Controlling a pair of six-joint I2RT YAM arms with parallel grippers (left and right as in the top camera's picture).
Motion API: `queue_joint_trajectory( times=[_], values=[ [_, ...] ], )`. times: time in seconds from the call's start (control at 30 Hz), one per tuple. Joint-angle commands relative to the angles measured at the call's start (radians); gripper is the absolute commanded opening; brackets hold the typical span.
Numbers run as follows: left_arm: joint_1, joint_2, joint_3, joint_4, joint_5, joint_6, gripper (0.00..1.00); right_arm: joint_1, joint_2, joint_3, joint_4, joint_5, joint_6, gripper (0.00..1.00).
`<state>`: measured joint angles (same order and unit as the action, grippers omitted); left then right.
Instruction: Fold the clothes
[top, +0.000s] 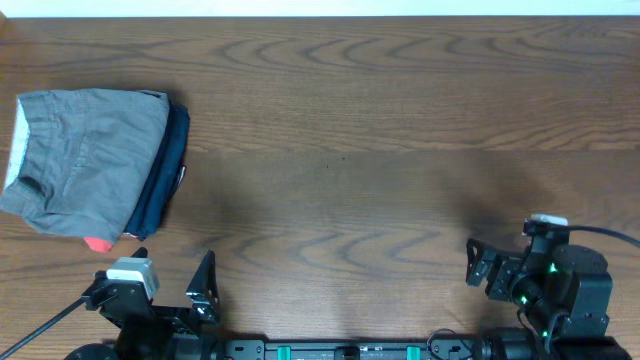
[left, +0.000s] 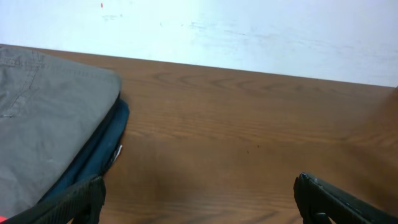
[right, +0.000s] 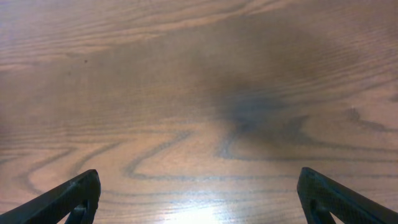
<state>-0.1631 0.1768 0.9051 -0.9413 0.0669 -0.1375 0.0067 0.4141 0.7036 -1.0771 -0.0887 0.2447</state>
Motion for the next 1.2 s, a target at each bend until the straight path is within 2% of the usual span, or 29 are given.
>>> queue_joint_trajectory(
  times=[0.0, 0.17, 0.27, 0.4, 0.6, 0.7, 0.83, 1.17],
  values=[
    [-0.001, -0.003, -0.011, 0.0, -0.015, -0.009, 0.98, 0.014, -0.053, -0.015, 0.012, 0.01, -0.01, 0.99],
    [-0.001, -0.003, -0.011, 0.0, -0.015, -0.009, 0.98, 0.013, -0.214, -0.117, 0.217, -0.045, -0.195, 0.99],
    [-0.001, -0.003, -0.011, 0.0, -0.015, -0.009, 0.98, 0.013, -0.31, -0.212, 0.362, -0.077, -0.249, 0.99],
    [-0.001, -0.003, -0.011, 0.0, -0.015, -0.009, 0.98, 0.013, -0.409, -0.371, 0.594, -0.09, -0.254, 0.99],
    [-0.001, -0.003, -0.011, 0.0, -0.015, -0.009, 0.98, 0.013, -0.409, -0.589, 0.961, -0.099, -0.255, 0.99],
    [-0.001, -0.003, -0.011, 0.0, -0.015, -0.009, 0.98, 0.013, -0.409, -0.681, 1.088, -0.087, -0.254, 0.99],
    [-0.001, -0.003, -0.011, 0.0, -0.015, -0.009, 0.98, 0.013, -0.409, -0.698, 1.015, -0.087, -0.254, 0.99],
    [-0.001, -0.003, -0.011, 0.0, -0.015, -0.009, 0.98, 0.013, -0.408, -0.698, 1.018, -0.095, -0.249, 0.99]
  ],
)
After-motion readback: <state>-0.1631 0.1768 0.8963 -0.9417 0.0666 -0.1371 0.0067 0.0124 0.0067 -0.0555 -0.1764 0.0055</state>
